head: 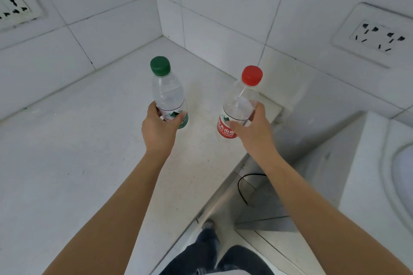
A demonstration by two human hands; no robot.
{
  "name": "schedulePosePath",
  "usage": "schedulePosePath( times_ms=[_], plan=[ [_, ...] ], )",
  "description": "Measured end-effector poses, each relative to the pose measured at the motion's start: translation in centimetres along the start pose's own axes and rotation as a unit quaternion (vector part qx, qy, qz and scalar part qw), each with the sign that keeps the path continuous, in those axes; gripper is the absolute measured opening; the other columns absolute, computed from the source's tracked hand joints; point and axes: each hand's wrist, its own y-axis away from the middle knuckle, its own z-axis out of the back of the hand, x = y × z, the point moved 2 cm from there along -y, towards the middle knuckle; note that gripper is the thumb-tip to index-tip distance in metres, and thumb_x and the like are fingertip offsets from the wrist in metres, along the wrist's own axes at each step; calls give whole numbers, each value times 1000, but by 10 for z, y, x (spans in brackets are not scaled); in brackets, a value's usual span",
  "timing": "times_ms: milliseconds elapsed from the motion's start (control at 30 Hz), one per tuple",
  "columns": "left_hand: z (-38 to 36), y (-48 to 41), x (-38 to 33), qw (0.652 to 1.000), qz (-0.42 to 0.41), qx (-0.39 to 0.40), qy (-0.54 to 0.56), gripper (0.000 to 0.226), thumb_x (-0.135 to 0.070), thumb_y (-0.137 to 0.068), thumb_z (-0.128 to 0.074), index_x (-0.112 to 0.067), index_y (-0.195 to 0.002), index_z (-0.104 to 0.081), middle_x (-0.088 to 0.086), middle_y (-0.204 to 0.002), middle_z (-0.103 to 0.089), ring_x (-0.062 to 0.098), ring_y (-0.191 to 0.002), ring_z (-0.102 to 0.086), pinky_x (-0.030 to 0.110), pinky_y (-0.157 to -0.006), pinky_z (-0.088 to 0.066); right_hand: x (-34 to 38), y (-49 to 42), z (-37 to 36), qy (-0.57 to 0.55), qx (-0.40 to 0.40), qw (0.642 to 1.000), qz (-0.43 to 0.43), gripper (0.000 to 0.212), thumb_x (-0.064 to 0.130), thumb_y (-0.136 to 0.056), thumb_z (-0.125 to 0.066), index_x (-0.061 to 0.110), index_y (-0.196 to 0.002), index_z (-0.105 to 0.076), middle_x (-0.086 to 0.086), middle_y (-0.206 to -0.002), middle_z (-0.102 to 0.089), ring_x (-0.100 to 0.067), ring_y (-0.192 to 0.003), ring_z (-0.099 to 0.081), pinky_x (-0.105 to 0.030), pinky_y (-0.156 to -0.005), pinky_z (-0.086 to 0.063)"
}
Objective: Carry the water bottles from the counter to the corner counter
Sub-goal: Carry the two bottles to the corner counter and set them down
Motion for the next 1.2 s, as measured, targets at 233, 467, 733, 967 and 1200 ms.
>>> schedulePosePath(
  times_ms=[233,467,733,967,1200],
  plan=[
    [-18,-27,-2,999,0,21,-28,61,-33,-72,-78,-14,-124,-51,-12,-101,-55,11,-90,-54,22,-74,-42,2,-37,-6,9,10,1000,-7,63,19,-73,-72,20,-124,-34,9,-107,-46,-10,-97,-48,-13,-71,-38],
    [-36,-37,-11,999,-3,36,-29,63,-32,-73,-77,-14,-126,-49,-3,-114,-62,11,-92,-53,22,-76,-42,4,-62,-2,21,28,999,9,64,20,-73,-72,17,-124,-35,9,-108,-46,-9,-97,-47,-8,-67,-35],
    [-79,-46,-29,996,-11,78,-39,65,-28,-76,-76,-11,-131,-46,6,-127,-60,25,-112,-58,30,-90,-46,-5,-79,22,41,6,999,-6,63,19,-74,-71,16,-123,-32,6,-108,-43,-12,-98,-45,-23,-81,-41],
    [-133,-55,-44,989,-32,138,-32,62,-27,-75,-76,-10,-128,-47,5,-122,-62,14,-97,-54,26,-81,-43,-25,-95,56,61,-45,996,-48,69,22,-74,-72,14,-127,-29,-4,-122,-48,-16,-104,-48,-32,-90,-46],
    [-176,-58,-53,983,-51,174,-24,59,-26,-75,-76,-11,-125,-49,2,-113,-63,13,-91,-54,25,-78,-42,-43,-108,69,38,-91,993,-70,62,21,-73,-71,15,-122,-33,2,-109,-49,-14,-94,-50,-26,-76,-41]
  ],
)
